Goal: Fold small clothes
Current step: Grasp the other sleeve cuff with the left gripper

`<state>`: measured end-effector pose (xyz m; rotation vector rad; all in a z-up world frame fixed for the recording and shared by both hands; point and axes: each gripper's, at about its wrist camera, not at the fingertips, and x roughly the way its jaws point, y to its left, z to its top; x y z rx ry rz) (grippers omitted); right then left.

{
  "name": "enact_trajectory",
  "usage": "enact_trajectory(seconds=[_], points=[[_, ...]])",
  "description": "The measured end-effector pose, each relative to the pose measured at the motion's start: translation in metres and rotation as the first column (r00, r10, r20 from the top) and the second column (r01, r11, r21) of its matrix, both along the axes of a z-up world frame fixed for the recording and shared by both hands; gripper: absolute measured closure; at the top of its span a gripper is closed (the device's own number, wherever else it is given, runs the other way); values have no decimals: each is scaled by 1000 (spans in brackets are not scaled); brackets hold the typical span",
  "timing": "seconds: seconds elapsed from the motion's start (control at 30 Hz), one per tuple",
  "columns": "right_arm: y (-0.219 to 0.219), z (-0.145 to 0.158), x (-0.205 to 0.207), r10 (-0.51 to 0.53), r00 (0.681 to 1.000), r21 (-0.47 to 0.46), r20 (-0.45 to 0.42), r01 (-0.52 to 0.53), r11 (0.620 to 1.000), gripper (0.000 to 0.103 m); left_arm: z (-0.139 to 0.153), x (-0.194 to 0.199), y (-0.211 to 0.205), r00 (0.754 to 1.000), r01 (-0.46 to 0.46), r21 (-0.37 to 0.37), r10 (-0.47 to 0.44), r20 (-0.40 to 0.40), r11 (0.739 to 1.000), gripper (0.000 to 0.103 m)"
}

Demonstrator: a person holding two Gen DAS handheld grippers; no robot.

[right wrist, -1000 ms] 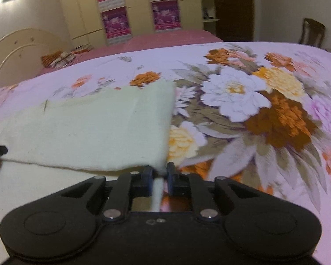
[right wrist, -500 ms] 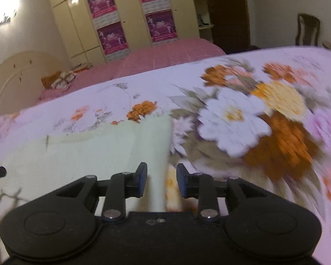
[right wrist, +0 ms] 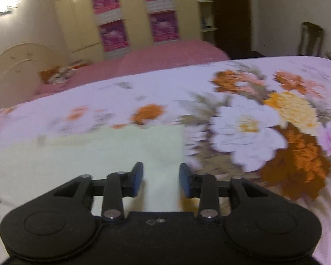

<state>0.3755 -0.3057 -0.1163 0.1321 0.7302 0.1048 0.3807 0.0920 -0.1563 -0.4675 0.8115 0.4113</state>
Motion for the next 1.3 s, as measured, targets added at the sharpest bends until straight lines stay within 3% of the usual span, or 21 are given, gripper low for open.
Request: enact_trajectory(seconds=[0.17,0.3,0.47,0.63,0.73,0.8,0.87,0.9,0.97,1.13,1.2,1.3], points=[[40,10,-25,81,997,0,17,-81,997,50,-6,-49,79,983,-173,-90,177,40,981,8],[70,11,-46,104,995,-5,-7,-104,995,49,-14,-79,137,956,-268,-178,284,72,947,37],[105,13,-68,128,992,-19,-16,-128,992,45,-32,-91,200,912,-355,-268,395,110,896,38],[134,12,-68,139,990,-18,-29,-139,990,45,-45,-76,235,879,-370,-334,443,178,867,41],[147,11,-66,152,988,-34,-25,-152,988,45,-56,-59,249,863,-381,-332,461,206,863,61],[155,10,-63,157,987,-48,-25,-158,986,45,-63,-54,254,849,-398,-353,486,210,847,84],[158,8,-59,153,988,-59,-28,-155,986,45,-65,-51,257,836,-412,-381,510,205,828,97],[160,7,-56,152,988,-60,-29,-154,986,45,-63,-49,256,838,-400,-379,500,218,835,98],[163,5,-51,155,987,-73,-27,-157,985,45,-49,-42,250,859,-348,-321,437,266,881,98],[167,1,-28,148,989,-111,2,-147,983,45,6,1,199,899,-87,-215,170,404,973,98],[166,-5,-17,133,991,-113,3,-131,985,45,26,23,162,898,44,-160,31,439,986,98],[163,-24,-3,133,987,-118,-85,-142,983,44,39,49,102,885,219,-139,-136,446,966,98]])
